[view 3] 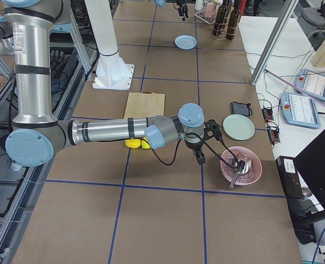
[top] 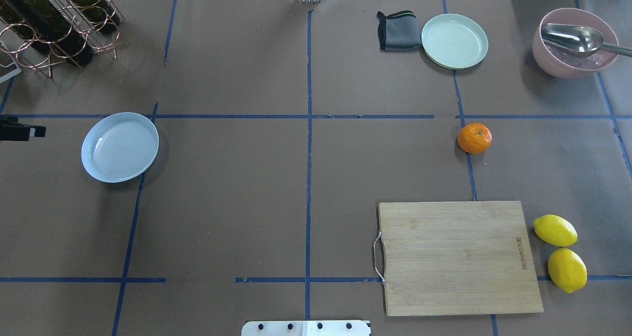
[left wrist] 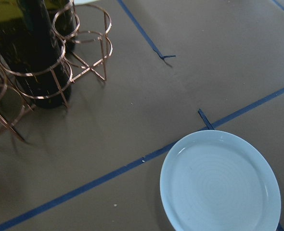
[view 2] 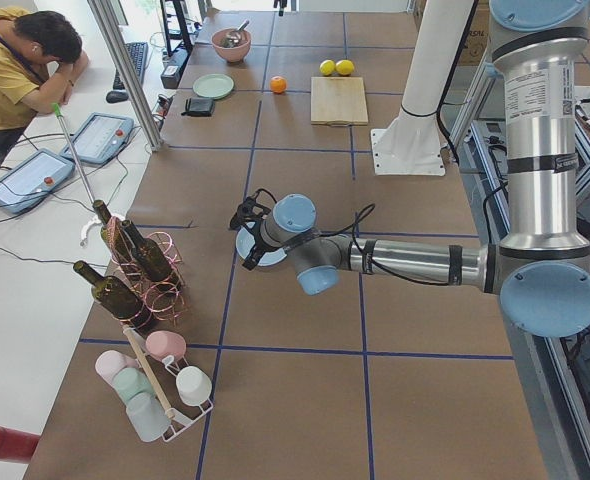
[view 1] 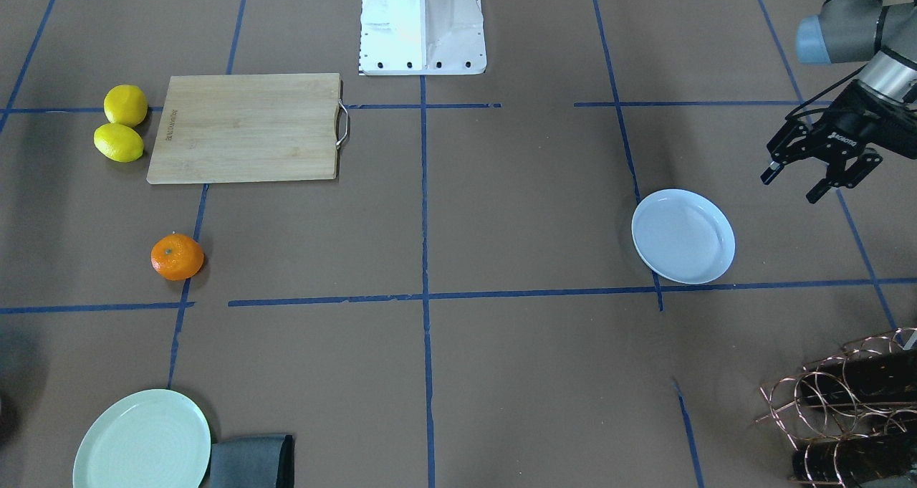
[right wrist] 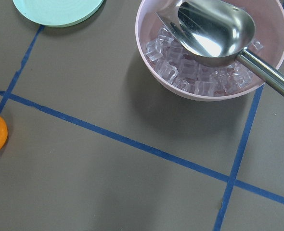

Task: Pick orange to plate
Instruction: 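Reach the left gripper down to the rim of the light blue plate, then slide the light blue plate with the left gripper toward the table center, then withdraw the left gripper from the plate while the right arm moves toward the orange, then lower the open right gripper over the orange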

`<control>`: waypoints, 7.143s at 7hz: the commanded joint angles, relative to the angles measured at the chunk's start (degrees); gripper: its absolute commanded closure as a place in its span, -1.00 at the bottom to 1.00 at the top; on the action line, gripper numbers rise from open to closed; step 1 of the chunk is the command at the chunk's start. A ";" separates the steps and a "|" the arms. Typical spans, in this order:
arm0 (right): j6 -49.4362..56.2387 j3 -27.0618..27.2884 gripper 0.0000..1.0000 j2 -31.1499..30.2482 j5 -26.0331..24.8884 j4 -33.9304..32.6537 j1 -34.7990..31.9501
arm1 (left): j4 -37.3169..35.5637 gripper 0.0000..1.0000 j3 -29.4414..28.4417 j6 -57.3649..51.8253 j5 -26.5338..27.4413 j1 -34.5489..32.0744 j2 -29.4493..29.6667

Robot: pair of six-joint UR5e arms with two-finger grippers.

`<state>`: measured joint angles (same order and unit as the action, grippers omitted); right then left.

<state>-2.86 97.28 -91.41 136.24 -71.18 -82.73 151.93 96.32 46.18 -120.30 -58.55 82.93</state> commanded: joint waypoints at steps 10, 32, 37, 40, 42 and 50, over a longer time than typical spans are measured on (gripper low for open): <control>0.22 0.28 -1.00 -1.14 -0.10 0.16 0.02 | 1.26 1.00 -10.73 16.40 18.96 12.85 7.16; -21.71 3.18 -1.00 2.64 0.17 9.09 8.88 | -43.38 -1.00 8.60 -21.36 3.30 -0.16 24.53; -25.01 3.18 -1.00 9.23 -0.10 5.87 15.31 | -43.56 -1.00 -2.79 -45.31 -16.20 -26.59 4.20; -25.09 2.92 -1.00 9.32 -1.23 5.70 18.45 | -51.64 -1.00 -1.49 -56.31 -12.43 -26.79 1.19; -30.33 2.48 -1.00 9.32 -11.22 5.87 25.29 | -54.46 -1.00 -1.49 -57.26 -12.42 -26.71 1.96; -38.54 -3.50 -1.00 14.16 -26.12 7.37 36.23 | -54.29 -1.00 -1.14 -57.35 -12.51 -26.79 1.97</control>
<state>-41.62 93.96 -77.31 110.36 -63.45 -46.55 97.58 95.26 -11.16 -132.79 -85.34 84.88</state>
